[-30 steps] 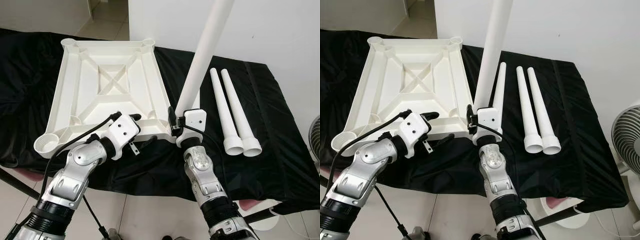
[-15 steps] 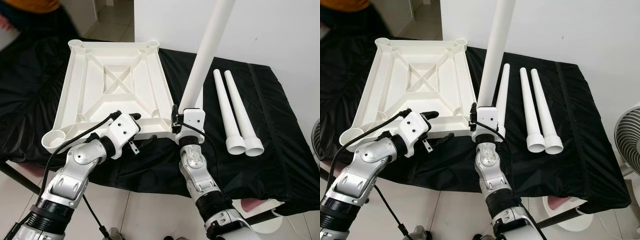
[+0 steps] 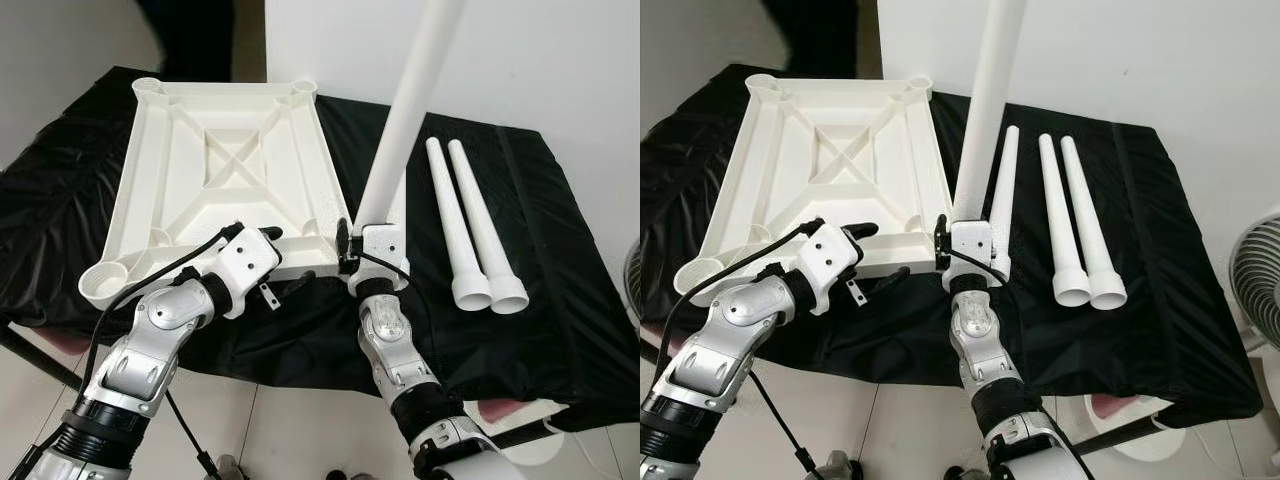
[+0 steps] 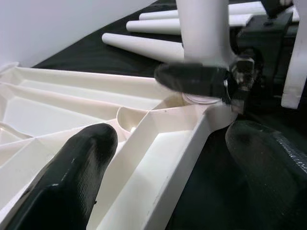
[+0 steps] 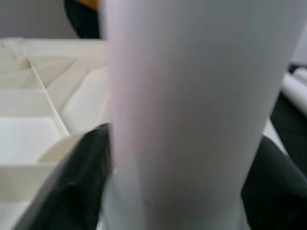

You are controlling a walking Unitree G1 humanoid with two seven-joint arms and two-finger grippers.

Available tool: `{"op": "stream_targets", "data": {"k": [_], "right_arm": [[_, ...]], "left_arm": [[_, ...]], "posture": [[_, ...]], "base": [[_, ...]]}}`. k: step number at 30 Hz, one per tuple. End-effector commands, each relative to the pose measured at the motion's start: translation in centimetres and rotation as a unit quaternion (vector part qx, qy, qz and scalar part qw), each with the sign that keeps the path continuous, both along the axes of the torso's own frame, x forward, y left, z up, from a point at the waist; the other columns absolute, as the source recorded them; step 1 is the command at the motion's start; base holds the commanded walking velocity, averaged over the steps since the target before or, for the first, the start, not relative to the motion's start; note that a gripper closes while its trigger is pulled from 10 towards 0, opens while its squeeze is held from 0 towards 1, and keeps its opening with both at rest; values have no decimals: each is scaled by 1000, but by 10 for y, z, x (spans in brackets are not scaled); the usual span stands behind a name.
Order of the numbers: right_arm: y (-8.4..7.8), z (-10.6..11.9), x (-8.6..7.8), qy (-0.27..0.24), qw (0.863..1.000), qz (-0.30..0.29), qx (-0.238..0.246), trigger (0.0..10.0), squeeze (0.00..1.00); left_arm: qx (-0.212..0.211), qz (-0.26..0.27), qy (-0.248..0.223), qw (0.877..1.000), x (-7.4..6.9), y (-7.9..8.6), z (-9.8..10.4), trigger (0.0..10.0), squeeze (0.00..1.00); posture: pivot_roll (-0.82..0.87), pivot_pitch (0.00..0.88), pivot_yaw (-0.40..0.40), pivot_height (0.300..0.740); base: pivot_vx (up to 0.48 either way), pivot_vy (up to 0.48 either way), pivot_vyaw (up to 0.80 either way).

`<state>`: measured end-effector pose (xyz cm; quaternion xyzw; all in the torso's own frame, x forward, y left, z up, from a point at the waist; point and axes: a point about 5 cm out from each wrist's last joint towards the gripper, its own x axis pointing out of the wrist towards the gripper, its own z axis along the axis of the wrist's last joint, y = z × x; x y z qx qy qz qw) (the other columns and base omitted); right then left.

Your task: Building children table

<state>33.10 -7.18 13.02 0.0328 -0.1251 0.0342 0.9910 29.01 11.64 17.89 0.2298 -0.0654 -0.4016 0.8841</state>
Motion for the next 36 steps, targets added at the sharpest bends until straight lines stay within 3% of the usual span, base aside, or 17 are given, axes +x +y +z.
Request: {"op": "stream_targets", "data": {"k": [1, 8, 9, 10, 20, 21, 26, 36], "right_arm": [[-5, -7, -1, 13, 1000, 2, 2, 10000, 1000], [-17, 9, 7, -20, 998, 58, -9, 10000, 1000], [-19, 12, 9, -22, 997, 74, -12, 10000, 227], [-21, 16, 10, -32, 996, 87, -18, 10000, 0], [-34, 32, 13, -47, 982, 181, -38, 10000, 0], [-38, 35, 15, -47, 980, 187, -41, 0, 0], [-48, 41, 21, -47, 977, 204, -41, 0, 0], [-51, 46, 20, -54, 970, 234, -41, 0, 0]], "left_arm": [[-1, 2, 3, 1000, 2, -1, -1, 10000, 0], [-4, 0, 1, 1000, 3, -3, 0, 10000, 0], [-4, 0, 1, 1000, 3, -4, 0, 10000, 0], [-4, 0, 1, 1000, 3, -4, 0, 10000, 0], [-4, 0, -1, 1000, 4, -4, 0, 10000, 0], [-4, 0, -1, 1000, 4, -4, 0, 10000, 0], [-6, 0, -2, 1000, 5, -5, 1, 10000, 0], [-5, -1, -2, 1000, 5, -4, 0, 10000, 0]], "posture": [[236, 118, -55, 740], [230, 115, -56, 740], [226, 114, -57, 740], [224, 114, -57, 740], [222, 111, -58, 740], [218, 109, -58, 740], [217, 108, -61, 740], [220, 107, -61, 740]], "base": [[0, 0, 0], [0, 0, 0], [0, 0, 0], [0, 0, 0], [0, 0, 0], [0, 0, 0], [0, 0, 0], [0, 0, 0]]}}
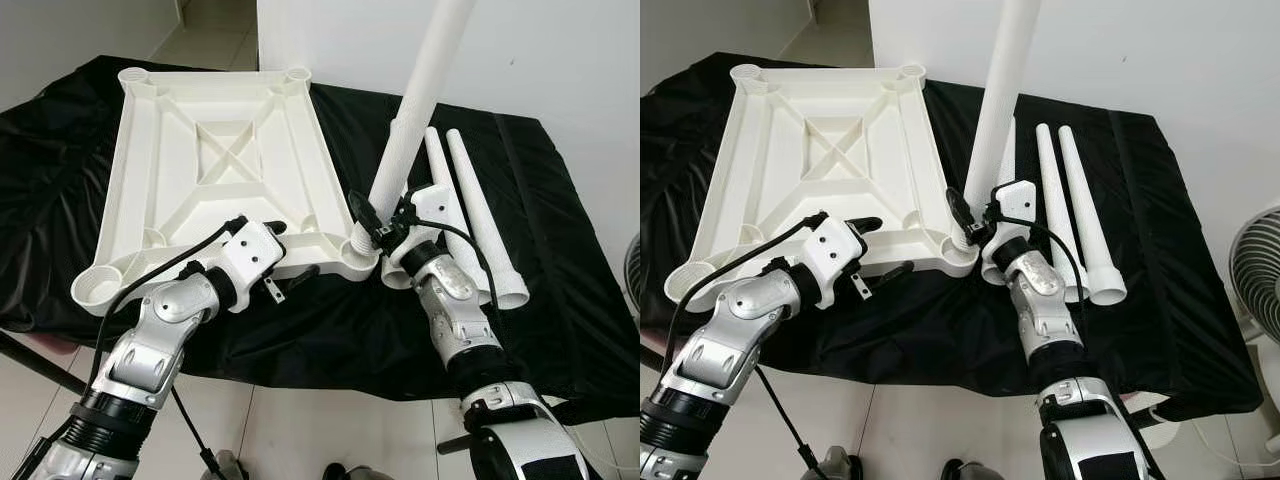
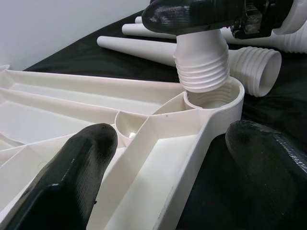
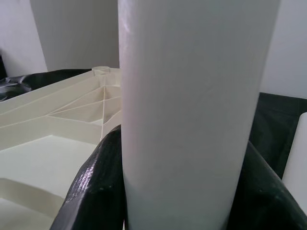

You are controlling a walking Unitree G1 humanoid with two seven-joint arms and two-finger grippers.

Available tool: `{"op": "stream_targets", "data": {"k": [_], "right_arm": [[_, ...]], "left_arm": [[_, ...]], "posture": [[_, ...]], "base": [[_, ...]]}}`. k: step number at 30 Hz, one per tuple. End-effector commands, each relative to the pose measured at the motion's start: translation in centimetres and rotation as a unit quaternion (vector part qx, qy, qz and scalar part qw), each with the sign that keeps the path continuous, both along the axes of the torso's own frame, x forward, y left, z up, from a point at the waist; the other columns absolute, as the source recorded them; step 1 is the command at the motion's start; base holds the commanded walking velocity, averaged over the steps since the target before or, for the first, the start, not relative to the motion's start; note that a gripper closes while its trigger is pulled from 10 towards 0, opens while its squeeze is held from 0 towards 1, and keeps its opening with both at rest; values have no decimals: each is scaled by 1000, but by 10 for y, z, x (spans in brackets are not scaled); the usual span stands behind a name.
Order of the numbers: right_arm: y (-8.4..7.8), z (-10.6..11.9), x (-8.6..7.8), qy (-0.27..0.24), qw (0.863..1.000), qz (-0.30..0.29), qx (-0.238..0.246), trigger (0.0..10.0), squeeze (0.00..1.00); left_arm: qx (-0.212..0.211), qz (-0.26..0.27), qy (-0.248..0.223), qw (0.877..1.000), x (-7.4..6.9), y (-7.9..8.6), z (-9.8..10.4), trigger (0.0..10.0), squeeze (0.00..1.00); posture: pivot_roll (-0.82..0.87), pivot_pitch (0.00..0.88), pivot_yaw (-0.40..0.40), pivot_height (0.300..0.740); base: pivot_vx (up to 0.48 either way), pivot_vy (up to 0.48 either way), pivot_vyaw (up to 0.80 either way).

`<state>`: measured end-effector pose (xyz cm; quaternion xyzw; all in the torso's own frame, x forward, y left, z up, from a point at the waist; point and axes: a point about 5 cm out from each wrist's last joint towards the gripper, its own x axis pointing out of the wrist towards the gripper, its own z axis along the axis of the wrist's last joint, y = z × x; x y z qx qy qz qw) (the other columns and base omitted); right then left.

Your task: Building children table

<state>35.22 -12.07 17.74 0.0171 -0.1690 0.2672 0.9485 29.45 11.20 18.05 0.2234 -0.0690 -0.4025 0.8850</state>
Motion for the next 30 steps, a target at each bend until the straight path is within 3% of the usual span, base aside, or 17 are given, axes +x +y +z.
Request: {"op": "stream_targets", "data": {"k": [1, 10, 12, 21, 26, 30], "right_arm": [[-2, -1, -1, 3, 1000, 5, 0, 0, 0], [10, 1, -6, -3, 1000, 27, 13, 0, 0], [20, 7, -9, -19, 999, 32, 10, 10000, 0], [37, -5, -22, -26, 999, 21, -18, 10000, 0], [36, -15, -25, -13, 999, -22, -31, 10000, 0], [26, -20, -25, -4, 995, -97, -33, 10000, 0]], "left_arm": [[2, 1, -2, 1000, 0, 0, -1, 10000, 0], [3, 0, -2, 1000, 0, 1, -1, 10000, 0], [4, -3, -2, 1000, 0, 0, -1, 10000, 0], [6, -8, 1, 1000, -3, 0, -2, 10000, 0], [7, -12, 5, 1000, -5, -1, -3, 10000, 0], [8, -15, 9, 1000, -6, -1, -5, 10000, 0]], "posture": [[220, 107, -61, 740], [220, 103, -55, 740], [220, 101, -53, 740], [224, 107, -53, 740], [224, 113, -51, 740], [220, 118, -47, 740]], "base": [[0, 0, 0], [0, 0, 0], [0, 0, 0], [0, 0, 0], [0, 0, 0], [0, 0, 0]]}}
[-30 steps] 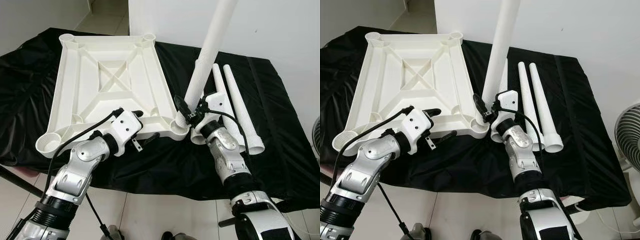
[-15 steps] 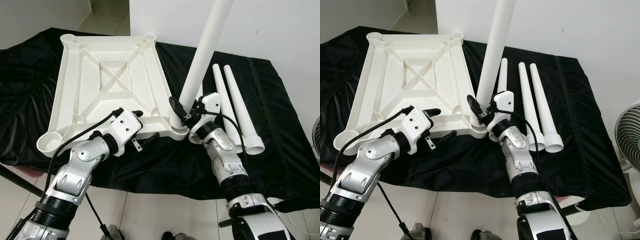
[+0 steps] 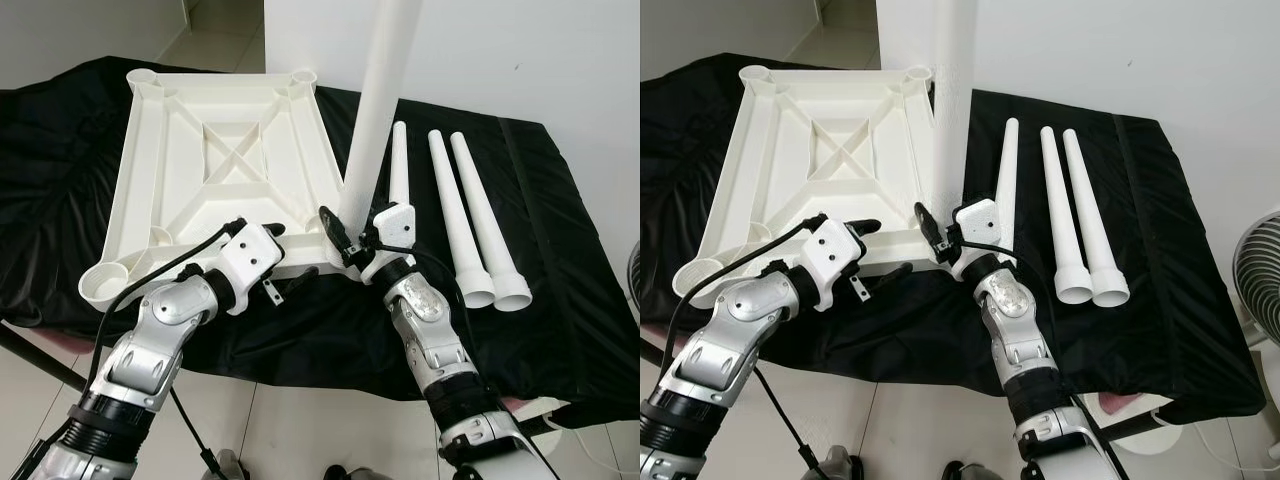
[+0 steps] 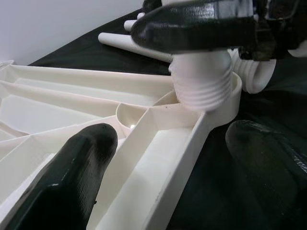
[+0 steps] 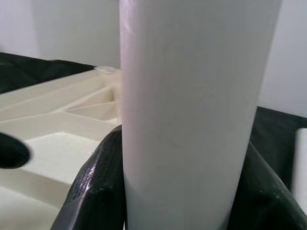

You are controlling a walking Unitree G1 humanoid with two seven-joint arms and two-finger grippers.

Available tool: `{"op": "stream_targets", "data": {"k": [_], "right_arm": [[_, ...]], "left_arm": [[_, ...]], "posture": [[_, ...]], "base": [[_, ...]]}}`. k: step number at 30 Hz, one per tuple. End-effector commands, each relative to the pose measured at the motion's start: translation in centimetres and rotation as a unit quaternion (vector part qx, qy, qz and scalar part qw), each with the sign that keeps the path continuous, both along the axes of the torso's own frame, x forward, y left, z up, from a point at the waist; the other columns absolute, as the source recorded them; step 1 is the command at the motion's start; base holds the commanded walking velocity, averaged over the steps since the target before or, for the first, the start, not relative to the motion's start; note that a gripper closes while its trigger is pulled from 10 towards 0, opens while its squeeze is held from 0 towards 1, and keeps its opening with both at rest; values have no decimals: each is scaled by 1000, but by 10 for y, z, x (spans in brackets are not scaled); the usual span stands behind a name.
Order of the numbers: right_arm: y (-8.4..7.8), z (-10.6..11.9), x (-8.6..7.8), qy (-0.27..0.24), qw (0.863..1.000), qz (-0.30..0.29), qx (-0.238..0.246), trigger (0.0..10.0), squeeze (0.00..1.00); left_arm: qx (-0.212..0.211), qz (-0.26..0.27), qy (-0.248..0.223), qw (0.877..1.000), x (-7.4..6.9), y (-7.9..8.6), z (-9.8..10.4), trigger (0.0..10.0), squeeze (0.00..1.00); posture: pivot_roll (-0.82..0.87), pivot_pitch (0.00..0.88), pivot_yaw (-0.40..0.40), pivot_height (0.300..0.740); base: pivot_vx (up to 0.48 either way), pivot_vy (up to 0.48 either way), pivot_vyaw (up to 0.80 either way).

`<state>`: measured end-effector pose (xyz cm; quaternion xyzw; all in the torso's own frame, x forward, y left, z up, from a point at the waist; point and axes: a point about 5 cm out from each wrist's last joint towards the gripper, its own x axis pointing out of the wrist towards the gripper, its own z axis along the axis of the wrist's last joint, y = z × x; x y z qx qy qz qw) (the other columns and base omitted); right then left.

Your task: Building children table

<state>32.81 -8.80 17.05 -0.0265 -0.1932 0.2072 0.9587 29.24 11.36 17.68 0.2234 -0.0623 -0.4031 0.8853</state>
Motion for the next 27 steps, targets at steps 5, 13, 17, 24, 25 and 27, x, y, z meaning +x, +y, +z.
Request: {"op": "stream_targets", "data": {"k": [5, 13, 17, 24, 25, 27], "right_arm": [[-13, -17, 0, 36, 997, -65, -8, 10000, 0], [-17, -26, -2, 48, 994, -96, -24, 10000, 0], [-16, -28, -5, 45, 994, -96, -35, 10000, 0], [-20, -37, -11, 56, 992, -105, -34, 10000, 0], [-21, -39, -12, 59, 992, -106, -35, 10000, 0], [-20, -40, -13, 61, 992, -103, -32, 10000, 0]], "left_arm": [[5, -17, 3, 1000, -4, -4, -1, 10000, 0], [6, -20, 5, 1000, -4, -4, -1, 10000, 0], [6, -20, 6, 1000, -6, -4, -1, 10000, 0], [6, -19, 7, 1000, -6, -3, -1, 10000, 0], [7, -19, 7, 1000, -6, -3, -1, 10000, 0], [7, -19, 8, 1000, -6, -2, -1, 10000, 0]], "posture": [[216, 118, -44, 740], [216, 123, -41, 740], [216, 127, -41, 740], [219, 130, -42, 740], [217, 132, -41, 740], [218, 133, -41, 740]], "base": [[0, 0, 0], [0, 0, 0], [0, 0, 0], [0, 0, 0], [0, 0, 0], [0, 0, 0]]}}
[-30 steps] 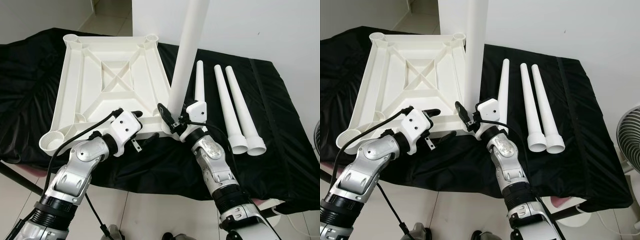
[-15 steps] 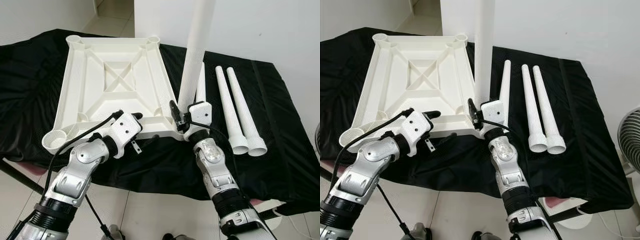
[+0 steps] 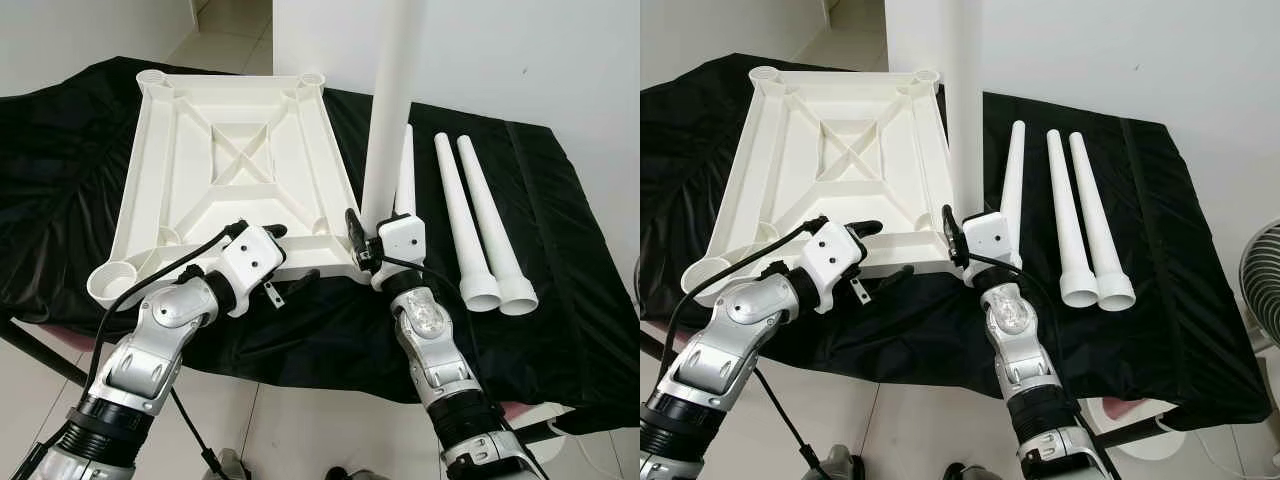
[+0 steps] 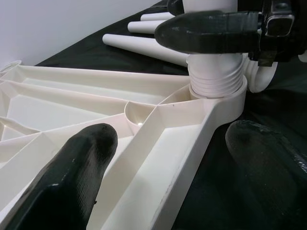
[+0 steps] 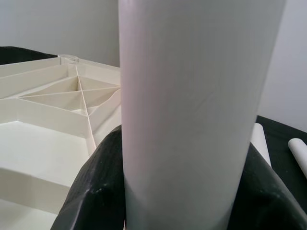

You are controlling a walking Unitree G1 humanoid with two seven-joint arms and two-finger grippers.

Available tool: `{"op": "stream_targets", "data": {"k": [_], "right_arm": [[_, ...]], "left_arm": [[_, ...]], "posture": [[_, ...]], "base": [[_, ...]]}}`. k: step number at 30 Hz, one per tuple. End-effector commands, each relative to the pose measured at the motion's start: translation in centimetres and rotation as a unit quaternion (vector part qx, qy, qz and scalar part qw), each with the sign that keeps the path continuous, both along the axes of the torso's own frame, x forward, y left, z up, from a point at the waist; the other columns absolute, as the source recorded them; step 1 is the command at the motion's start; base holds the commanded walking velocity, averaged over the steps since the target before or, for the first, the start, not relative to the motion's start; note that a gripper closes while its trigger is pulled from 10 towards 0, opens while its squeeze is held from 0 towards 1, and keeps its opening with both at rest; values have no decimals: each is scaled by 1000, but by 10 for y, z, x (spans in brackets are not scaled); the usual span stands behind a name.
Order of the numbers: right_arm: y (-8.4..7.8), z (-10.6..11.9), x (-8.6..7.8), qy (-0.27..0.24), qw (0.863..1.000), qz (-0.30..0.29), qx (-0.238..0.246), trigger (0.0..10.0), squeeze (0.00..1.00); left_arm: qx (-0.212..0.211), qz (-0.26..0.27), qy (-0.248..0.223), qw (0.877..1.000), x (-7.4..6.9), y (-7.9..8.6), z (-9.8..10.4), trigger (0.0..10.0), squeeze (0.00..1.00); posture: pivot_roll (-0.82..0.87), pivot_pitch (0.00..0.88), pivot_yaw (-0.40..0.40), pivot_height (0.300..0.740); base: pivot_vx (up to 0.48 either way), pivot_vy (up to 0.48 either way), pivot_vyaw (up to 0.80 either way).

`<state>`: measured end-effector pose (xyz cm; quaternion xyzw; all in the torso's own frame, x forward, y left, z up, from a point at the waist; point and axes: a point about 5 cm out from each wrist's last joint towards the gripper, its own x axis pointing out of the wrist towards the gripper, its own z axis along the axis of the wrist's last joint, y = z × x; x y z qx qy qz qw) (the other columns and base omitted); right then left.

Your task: Building children table

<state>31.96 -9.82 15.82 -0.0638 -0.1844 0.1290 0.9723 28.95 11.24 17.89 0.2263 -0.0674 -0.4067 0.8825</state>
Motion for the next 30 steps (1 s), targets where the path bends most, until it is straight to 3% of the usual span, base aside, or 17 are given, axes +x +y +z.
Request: {"op": "stream_targets", "data": {"k": [1, 9, 17, 24, 26, 30], "right_arm": [[-10, -28, -5, 61, 998, -17, 2, 10000, 0], [-14, -32, -4, 102, 991, -15, 89, 10000, 0], [-21, -36, 0, 128, 984, -26, 124, 10000, 0], [-22, -44, -3, 147, 980, -24, 128, 10000, 0], [-19, -42, -4, 132, 987, -15, 93, 10000, 0], [-17, -41, -6, 123, 989, -8, 77, 10000, 0]], "left_arm": [[6, -14, 13, 1000, -3, -1, -4, 10000, 0], [7, -14, 14, 1000, -4, -2, -4, 10000, 0], [6, -14, 13, 1000, -4, -2, -4, 10000, 0], [5, -13, 12, 1000, -4, -2, -3, 10000, 0], [5, -13, 12, 1000, -3, -2, -3, 10000, 0], [4, -12, 12, 1000, -3, -2, -3, 10000, 0]], "posture": [[218, 133, -41, 740], [218, 134, -41, 740], [218, 131, -45, 740], [218, 130, -48, 740], [216, 130, -49, 740], [215, 129, -50, 740]], "base": [[0, 0, 0], [0, 0, 0], [0, 0, 0], [0, 0, 0], [0, 0, 0], [0, 0, 0]]}}
